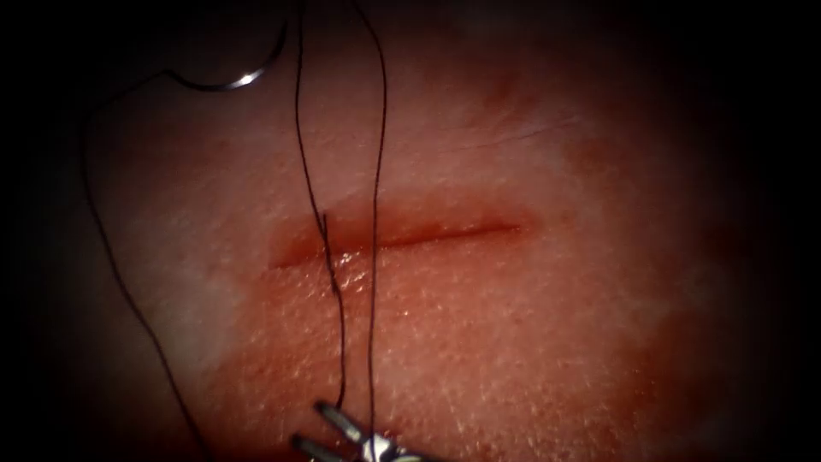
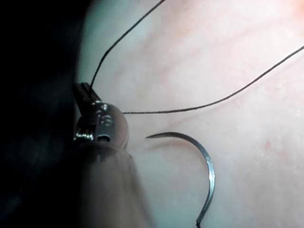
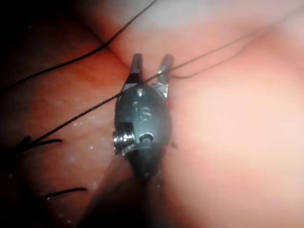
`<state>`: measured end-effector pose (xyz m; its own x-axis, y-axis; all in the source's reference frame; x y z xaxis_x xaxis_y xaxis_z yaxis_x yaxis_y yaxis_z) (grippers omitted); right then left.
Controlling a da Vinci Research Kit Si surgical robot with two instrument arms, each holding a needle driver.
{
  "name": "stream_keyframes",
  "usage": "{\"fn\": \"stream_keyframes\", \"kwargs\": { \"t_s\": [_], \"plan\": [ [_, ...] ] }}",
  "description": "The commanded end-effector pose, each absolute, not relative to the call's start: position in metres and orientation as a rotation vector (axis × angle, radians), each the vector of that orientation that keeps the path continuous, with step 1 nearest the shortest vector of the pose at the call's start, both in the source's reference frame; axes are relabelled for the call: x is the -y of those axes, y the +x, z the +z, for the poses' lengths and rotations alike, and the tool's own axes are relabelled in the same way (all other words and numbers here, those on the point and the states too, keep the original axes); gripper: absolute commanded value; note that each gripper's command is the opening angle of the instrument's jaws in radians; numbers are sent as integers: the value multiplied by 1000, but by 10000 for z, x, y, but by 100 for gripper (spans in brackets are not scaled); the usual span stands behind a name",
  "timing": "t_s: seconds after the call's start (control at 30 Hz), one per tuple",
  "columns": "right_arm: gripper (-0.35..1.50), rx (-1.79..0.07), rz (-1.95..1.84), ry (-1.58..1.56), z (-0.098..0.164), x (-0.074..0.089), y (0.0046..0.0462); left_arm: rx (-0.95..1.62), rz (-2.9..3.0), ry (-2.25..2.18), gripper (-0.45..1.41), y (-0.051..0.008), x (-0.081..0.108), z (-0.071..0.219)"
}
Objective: Wound Closure
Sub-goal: Wrap suture once around right grasper clockwise
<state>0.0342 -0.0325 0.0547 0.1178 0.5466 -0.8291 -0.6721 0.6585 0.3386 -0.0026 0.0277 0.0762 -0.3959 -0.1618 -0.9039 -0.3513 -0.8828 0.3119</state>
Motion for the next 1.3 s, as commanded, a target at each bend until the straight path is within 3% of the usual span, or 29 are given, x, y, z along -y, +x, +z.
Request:
{"fn": "stream_keyframes", "kwargs": {
  "t_s": [0.03, 0.13, 0.27, 0.53, 0.83, 1.03, 1.07, 1.23, 1.3],
  "plan": [
    [125, -1164, 886, -154, 551, 319, 345, -690, 2423, -1682, -45, -31, -278, 754],
    [135, -1185, 859, -197, 547, 317, 342, -636, 2405, -1742, -45, -31, -258, 725],
    [135, -1191, 842, -190, 541, 316, 336, -567, 2392, -1827, -45, -28, -227, 683],
    [116, -1222, 784, -146, 536, 291, 303, -417, 2348, -2018, -45, -5, -145, 580],
    [138, -1287, 627, -34, 550, 218, 249, -331, 2393, -2114, -45, 19, -77, 521],
    [143, -1230, 456, 92, 557, 203, 210, -307, 2389, -2162, -45, 33, -60, 503],
    [128, -1218, 419, 145, 559, 198, 196, -304, 2390, -2170, -45, 35, -55, 499],
    [123, -1210, 437, 165, 572, 173, 187, -286, 2374, -2233, -45, 24, -39, 490],
    [113, -1203, 470, 180, 577, 166, 197, -296, 2371, -2242, -45, 12, -30, 489]
  ]
}}
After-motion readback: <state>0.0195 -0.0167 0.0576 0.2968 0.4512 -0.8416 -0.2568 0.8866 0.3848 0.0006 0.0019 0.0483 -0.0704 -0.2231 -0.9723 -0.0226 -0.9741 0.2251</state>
